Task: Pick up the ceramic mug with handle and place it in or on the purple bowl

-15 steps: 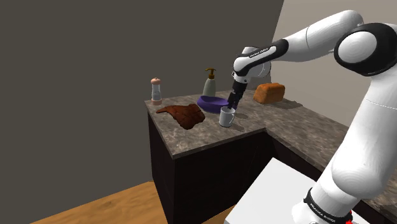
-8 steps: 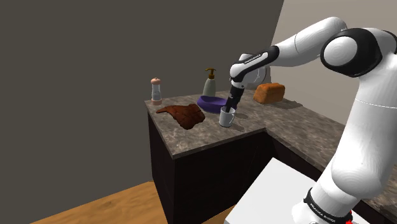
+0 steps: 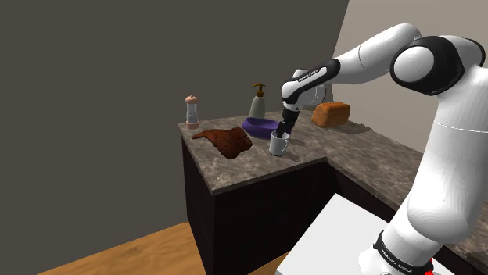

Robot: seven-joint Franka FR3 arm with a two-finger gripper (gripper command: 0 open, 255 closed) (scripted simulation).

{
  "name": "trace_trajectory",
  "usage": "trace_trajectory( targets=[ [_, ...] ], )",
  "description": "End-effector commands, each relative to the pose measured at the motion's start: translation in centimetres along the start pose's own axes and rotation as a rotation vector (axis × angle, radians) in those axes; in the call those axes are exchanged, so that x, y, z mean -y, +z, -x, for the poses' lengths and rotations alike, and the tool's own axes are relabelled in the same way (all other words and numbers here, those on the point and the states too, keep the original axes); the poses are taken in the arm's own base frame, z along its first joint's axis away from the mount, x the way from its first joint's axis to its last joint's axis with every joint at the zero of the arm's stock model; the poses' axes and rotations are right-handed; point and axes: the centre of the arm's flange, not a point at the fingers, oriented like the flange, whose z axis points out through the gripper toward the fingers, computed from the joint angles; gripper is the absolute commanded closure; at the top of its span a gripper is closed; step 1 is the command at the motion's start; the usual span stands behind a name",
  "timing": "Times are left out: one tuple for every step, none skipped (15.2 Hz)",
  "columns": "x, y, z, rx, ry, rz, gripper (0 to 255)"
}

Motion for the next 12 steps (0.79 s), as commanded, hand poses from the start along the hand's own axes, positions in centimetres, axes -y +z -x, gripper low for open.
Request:
trace_trajectory(
  targets=[
    [0.0, 0.0, 0.0, 0.0, 0.0, 0.0, 0],
    [0.0, 0.0, 0.0, 0.0, 0.0, 0.0, 255],
    [0.0, 0.0, 0.0, 0.0, 0.0, 0.0, 255],
    [0.0, 0.0, 0.0, 0.0, 0.0, 0.0, 255],
    [0.0, 0.0, 0.0, 0.0, 0.0, 0.0, 255],
    [0.0, 0.0, 0.0, 0.0, 0.0, 0.0, 255],
    [0.0, 0.0, 0.0, 0.0, 0.0, 0.0, 255],
    [0.0, 0.01, 0.0, 0.0, 0.0, 0.0, 255],
    [0.0, 0.01, 0.01, 0.0, 0.0, 0.0, 255],
    [0.0, 0.01, 0.01, 0.0, 0.0, 0.0, 255],
    [0.0, 0.0, 0.0, 0.0, 0.0, 0.0, 255],
    [0.03, -0.52, -0.04, 0.0, 0.0, 0.0, 255]
  ],
)
